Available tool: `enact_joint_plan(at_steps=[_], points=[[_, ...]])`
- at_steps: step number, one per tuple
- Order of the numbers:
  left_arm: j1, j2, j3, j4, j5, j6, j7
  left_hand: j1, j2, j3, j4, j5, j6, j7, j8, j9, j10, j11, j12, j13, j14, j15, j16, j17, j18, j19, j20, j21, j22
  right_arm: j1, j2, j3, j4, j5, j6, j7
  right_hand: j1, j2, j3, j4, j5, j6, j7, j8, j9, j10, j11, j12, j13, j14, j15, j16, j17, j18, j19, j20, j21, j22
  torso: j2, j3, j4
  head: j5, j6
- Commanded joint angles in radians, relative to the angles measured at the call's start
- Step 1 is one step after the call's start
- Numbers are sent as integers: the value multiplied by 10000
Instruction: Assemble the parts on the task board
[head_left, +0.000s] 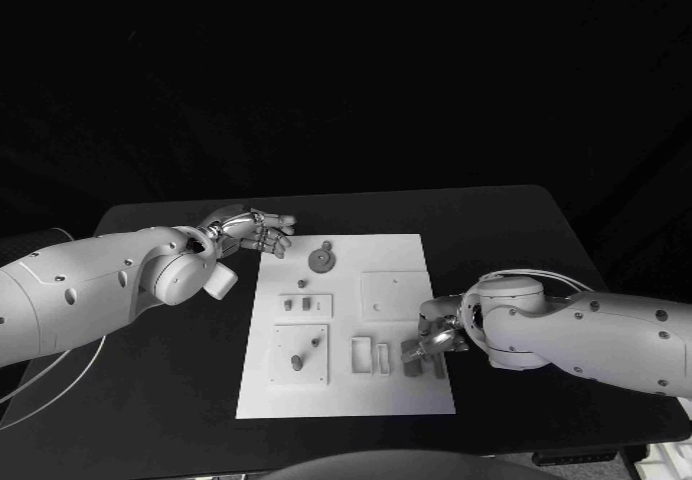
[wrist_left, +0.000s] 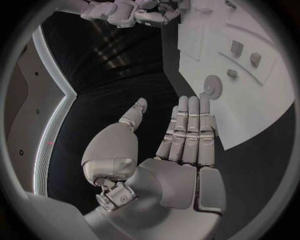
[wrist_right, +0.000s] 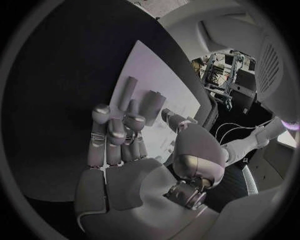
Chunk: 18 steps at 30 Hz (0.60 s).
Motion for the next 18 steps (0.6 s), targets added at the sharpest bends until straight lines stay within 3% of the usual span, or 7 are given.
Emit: enact_joint_plan(at_steps=[1,10,18], points=[[3,9,7,31,-16,218,4,-117,12,-56,-9,-9,63,29,-7,-17,-3,-59,37,8,55,3,-66,7,116,31,-23,14,-14,-45,33,-10,-43,-114,186,-50,38,56,-6,53,-51,84,-14,37,15,56,-15,60,14,61,-15,51,13,202,8,-46,38,86,2,-4,-2,12,6],[3,-10,7,35,-16,256,-12,-128,13,-58,-6,-9,66,28,-7,-19,-4,-58,37,8,53,4,-67,8,115,27,-22,13,-17,-82,205,-19,-188,-213,157,-67,47,136,-46,67,-51,84,-17,40,29,63,-18,67,34,69,-8,68,20,202,8,-53,55,94,10,-15,2,12,1],[3,-17,7,45,-16,285,-25,-131,15,-57,-8,-9,67,27,-7,-20,-3,-59,37,9,53,4,-68,10,116,25,-23,12,-18,-87,487,-22,-374,-361,71,-79,161,398,-241,-85,-53,79,-20,41,65,62,-21,73,91,64,15,97,32,202,-27,-67,94,118,11,-16,1,8,17]])
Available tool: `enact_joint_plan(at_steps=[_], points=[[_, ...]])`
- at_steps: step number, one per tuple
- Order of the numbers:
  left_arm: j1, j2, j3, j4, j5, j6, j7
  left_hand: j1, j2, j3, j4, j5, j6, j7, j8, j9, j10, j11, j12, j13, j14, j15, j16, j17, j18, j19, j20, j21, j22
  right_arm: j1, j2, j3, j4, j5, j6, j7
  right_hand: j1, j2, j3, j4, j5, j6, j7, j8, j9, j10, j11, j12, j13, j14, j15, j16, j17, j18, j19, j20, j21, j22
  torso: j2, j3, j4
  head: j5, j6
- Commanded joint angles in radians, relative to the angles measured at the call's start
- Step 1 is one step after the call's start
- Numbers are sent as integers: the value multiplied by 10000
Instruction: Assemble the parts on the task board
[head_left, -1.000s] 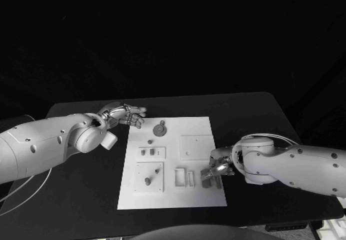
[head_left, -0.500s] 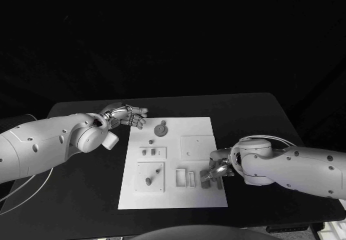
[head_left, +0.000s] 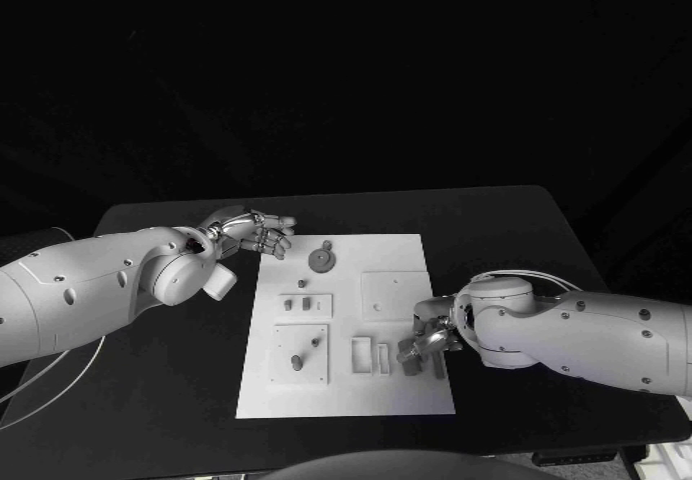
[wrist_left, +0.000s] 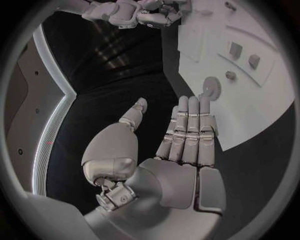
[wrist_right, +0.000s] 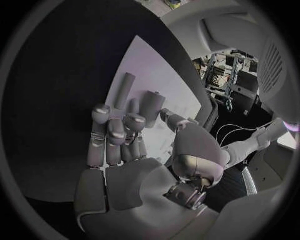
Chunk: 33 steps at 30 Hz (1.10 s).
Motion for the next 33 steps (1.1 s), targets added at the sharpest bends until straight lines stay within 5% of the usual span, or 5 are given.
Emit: enact_joint_plan(at_steps=[1,14,18,22,33], points=[[3,12,7,33,-13,181,40,-94,-22,-57,-9,-8,67,27,-7,-12,-3,-59,38,10,54,3,-68,11,125,26,-23,12,-11,-28,106,-17,-75,-310,51,-49,23,123,-92,-47,-52,42,16,-73,-8,61,-21,33,19,64,16,58,13,201,-33,-71,59,121,5,0,-3,0,25],[3,-10,7,53,-18,230,2,-92,-29,-57,-19,-11,60,29,-12,-16,-1,-60,39,12,54,3,-68,14,126,24,-24,13,-13,-28,262,-16,-175,-487,-21,-71,380,839,-512,-1078,-24,34,33,-141,2,48,-5,-21,116,35,57,58,13,201,-138,-50,85,119,5,-4,-5,42,62],[3,-26,7,56,-27,243,-17,-91,-33,-57,-25,-12,56,30,-15,-19,0,-61,40,13,55,3,-68,15,126,24,-24,14,-13,-28,262,-16,-150,-376,-103,-73,565,1527,-656,-2277,51,75,56,-209,-53,57,18,-64,150,39,101,39,13,201,-176,33,94,116,5,-2,-3,52,62],[3,-37,7,57,-41,239,-41,-89,-38,-57,-29,-12,53,31,-17,-20,0,-61,40,13,55,2,-68,16,127,24,-24,14,-14,-28,254,-15,-88,16,-279,-174,592,2065,-526,-3009,65,169,44,-239,-97,86,11,-105,167,62,136,21,12,201,-147,74,88,90,8,1,-8,54,60],[4,-43,7,42,-64,259,-74,-86,-45,-57,-39,-12,48,34,-21,-24,-3,-60,39,14,52,3,-70,18,126,22,-24,14,-15,-21,84,-9,70,1420,-1062,-16,318,2227,-441,-3267,69,320,18,-236,-126,121,-14,-166,163,71,168,-5,9,201,-128,120,65,61,10,7,-20,92,53]])
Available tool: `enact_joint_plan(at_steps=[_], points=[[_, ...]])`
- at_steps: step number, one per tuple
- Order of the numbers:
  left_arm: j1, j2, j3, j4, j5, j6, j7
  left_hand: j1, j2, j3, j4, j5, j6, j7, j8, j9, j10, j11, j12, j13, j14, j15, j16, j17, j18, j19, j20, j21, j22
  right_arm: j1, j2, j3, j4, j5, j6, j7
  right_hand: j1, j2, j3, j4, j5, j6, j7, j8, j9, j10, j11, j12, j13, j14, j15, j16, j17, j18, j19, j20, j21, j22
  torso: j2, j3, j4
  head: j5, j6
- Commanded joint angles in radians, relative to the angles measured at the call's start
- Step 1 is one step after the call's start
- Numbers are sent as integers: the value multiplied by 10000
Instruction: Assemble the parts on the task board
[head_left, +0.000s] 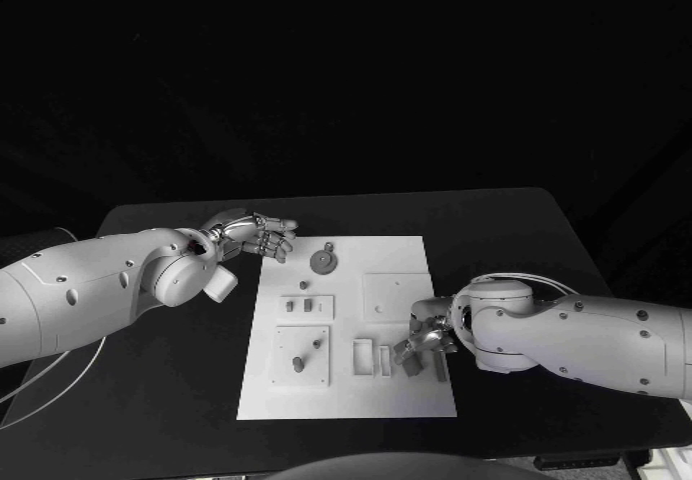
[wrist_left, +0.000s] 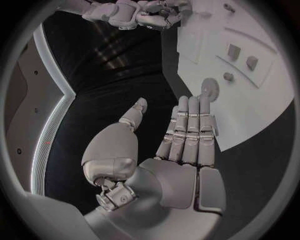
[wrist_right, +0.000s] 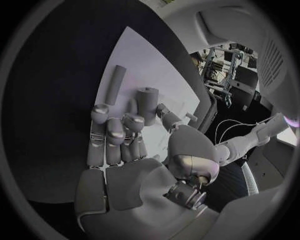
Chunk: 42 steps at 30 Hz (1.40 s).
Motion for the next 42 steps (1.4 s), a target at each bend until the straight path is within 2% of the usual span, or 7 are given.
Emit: enact_joint_plan(at_steps=[1,8,12,21,42], points=[[5,13,7,16,-39,150,32,-88,-44,-30,-13,-12,48,34,-20,-15,-3,-60,39,16,52,3,-32,12,174,22,-24,14,-9,-24,-29,-17,60,881,-553,46,59,164,360,-424,30,80,-25,44,14,84,18,-41,5,76,21,2,12,309,19,84,24,62,1,1,-6,11,-7],[5,9,7,12,-39,146,29,-89,-44,-29,-15,-12,49,35,-20,-17,-3,-60,39,17,52,3,-32,13,173,22,-23,14,-10,59,-73,-12,149,1432,-1082,90,-8,152,385,-431,31,120,-35,49,10,95,9,-54,3,83,17,0,13,309,34,86,23,56,3,-1,0,23,-12],[5,11,7,17,-39,131,20,-91,-43,-28,-16,-12,51,34,-20,-17,-3,-60,39,17,52,3,-33,14,173,22,-23,15,-11,104,-50,-10,170,1603,-1378,89,-92,27,416,-439,31,135,-40,34,-4,106,3,-75,-1,89,5,-6,13,309,53,83,20,46,4,-6,2,27,-14],[5,8,7,13,-39,138,19,-94,-45,-28,-18,-12,50,35,-20,-19,-3,-59,39,18,53,3,-33,16,173,23,-22,16,-11,108,94,-10,204,1897,-1915,139,-135,-39,455,-426,32,146,-42,25,-12,115,1,-89,-4,93,-8,-13,13,309,67,79,16,38,6,-7,5,46,-24],[5,75,7,-2,-39,170,10,-106,-45,-28,-20,-13,50,36,-21,-23,-2,-59,40,21,54,3,-34,21,173,25,-22,18,-14,106,748,-11,12,2258,-1843,152,-209,-99,520,-376,31,137,-36,-3,-30,117,7,-112,-4,87,-35,-29,12,309,78,75,2,22,11,-5,8,129,-52]])
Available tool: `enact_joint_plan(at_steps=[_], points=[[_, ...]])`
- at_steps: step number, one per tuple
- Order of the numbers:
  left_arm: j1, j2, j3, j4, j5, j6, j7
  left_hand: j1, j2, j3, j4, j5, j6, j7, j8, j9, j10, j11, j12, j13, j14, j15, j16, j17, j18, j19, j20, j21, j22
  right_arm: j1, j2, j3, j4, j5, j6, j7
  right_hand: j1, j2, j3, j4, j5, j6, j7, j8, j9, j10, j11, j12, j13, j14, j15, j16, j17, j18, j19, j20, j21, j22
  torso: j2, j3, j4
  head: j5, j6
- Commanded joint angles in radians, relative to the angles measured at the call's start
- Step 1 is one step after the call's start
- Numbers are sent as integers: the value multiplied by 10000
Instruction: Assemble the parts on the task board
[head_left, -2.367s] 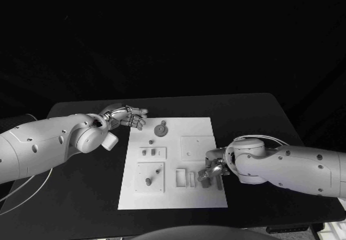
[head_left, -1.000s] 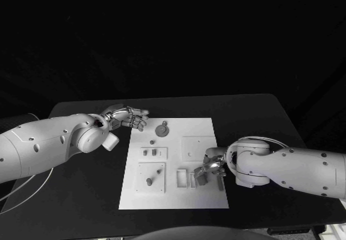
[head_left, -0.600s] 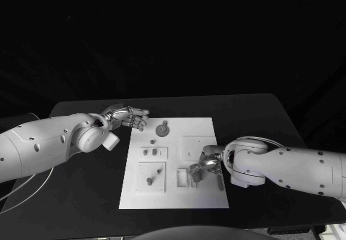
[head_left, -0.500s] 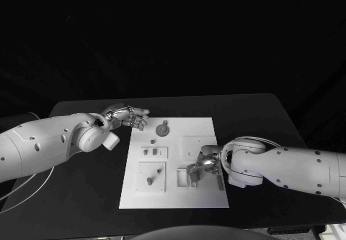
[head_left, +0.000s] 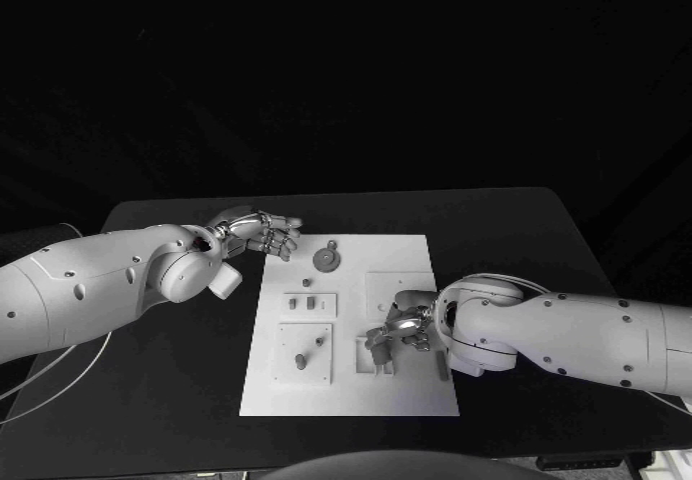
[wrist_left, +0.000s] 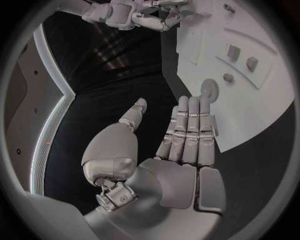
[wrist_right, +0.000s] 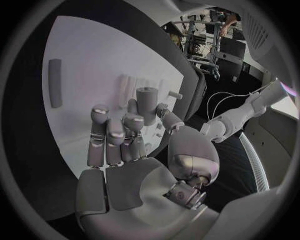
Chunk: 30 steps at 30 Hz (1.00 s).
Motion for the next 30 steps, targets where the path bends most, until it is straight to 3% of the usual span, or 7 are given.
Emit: enact_joint_plan(at_steps=[1,16,23,30], points=[[4,22,7,17,-16,143,62,-67,-5,-28,-20,-12,51,36,-21,-17,-3,-60,41,16,54,3,-34,16,178,25,-22,17,-17,-4,75,-2,-53,100,24,82,-6,35,105,-36,68,30,4,3,0,48,10,-36,0,71,-23,-29,14,305,7,1,1,22,4,2,0,12,1],[4,19,7,20,-16,148,56,-74,-3,-27,-19,-12,51,36,-22,-19,-2,-60,41,18,54,3,-34,19,179,25,-22,18,-18,-9,237,-5,-123,102,370,14,-257,-217,186,204,66,32,12,-35,-24,36,17,-57,26,50,-65,-40,28,305,9,2,-20,6,2,0,-3,39,-28],[4,20,7,20,-16,154,54,-76,-3,-26,-19,-12,51,36,-22,-20,-3,-60,41,18,55,3,-34,20,179,26,-22,18,-19,-12,281,-6,-103,102,587,-25,-478,-546,316,585,66,24,20,-66,-37,13,24,-69,61,14,-83,-42,49,305,-15,-4,-33,4,3,2,-4,77,-55],[4,27,7,20,-16,177,40,-78,-6,-26,-22,-12,50,36,-23,-22,-3,-60,41,19,54,3,-35,21,179,25,-22,19,-20,-15,323,-9,-103,169,692,-64,-611,-580,388,859,64,31,18,-72,-34,11,22,-70,84,3,-85,-35,62,305,-25,-7,-25,14,2,-2,-6,81,-77]])
